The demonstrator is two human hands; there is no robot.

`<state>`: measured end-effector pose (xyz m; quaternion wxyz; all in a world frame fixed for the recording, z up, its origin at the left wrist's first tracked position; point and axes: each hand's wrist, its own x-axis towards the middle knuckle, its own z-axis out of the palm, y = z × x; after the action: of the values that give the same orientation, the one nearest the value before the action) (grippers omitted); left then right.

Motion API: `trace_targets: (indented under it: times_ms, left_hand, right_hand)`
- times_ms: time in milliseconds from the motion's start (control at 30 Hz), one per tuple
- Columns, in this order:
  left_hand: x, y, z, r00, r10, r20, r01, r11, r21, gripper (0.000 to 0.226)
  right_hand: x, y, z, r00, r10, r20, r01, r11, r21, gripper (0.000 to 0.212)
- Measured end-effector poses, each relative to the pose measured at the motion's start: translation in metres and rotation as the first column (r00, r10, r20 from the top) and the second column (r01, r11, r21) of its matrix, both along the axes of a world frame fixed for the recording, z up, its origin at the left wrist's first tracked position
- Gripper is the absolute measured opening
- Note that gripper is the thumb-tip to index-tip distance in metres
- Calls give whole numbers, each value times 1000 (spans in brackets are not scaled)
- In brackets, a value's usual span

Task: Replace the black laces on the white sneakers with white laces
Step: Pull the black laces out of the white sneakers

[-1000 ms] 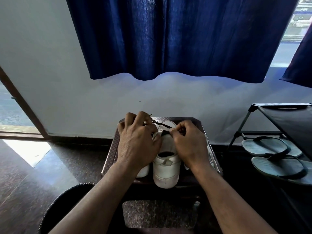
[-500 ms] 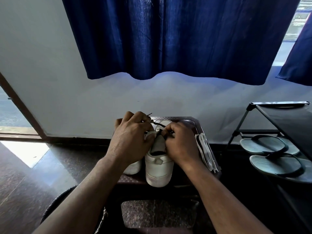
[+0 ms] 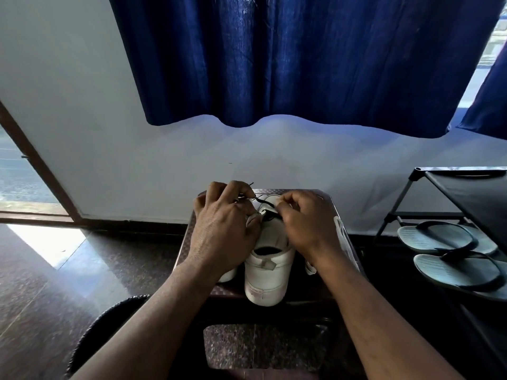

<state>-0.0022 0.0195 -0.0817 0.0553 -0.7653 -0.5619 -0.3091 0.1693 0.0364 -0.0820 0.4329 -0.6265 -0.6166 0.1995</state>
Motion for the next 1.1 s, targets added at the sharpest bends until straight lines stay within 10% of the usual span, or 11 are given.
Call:
trace_targets:
  times_ms: [167,267,367,500,700,867,1100]
  left_hand:
    - [1,-1,-2,1000,4,-11,-4,1000,8,24]
    - [1,-1,-1,1000,27,0,-27,1000,6,25]
    - [1,-3,0,999,48,-2,-48,999,2,22]
    - [1,-2,0,999,52,10,-52,999,-11,21]
    - [2,-3,0,998,57,-7,-57,998,-33,24]
    - [2,-3,-2,998,65,-14,-65,997,-29,23]
    - [2,-3,-3,997,72,-2,-72,997,-20,23]
  right_hand:
    - [-3,4,-9,961,106,256,-65,985,-163,16]
    - [-2,6,-11,975,35,219,-37,999,6,10]
    - [4,1,5,978,-171,-122,194,958,210,16]
    - [22,3,20,814,-227,-536,326,940,97,20]
    - [5,-4,17,996,-72,-49,75,995,68,21]
    - [-8,-10,16,876,109,469,-12,979,-205,15]
    - [-10,-4,5,952,84,296,-44,989,-139,15]
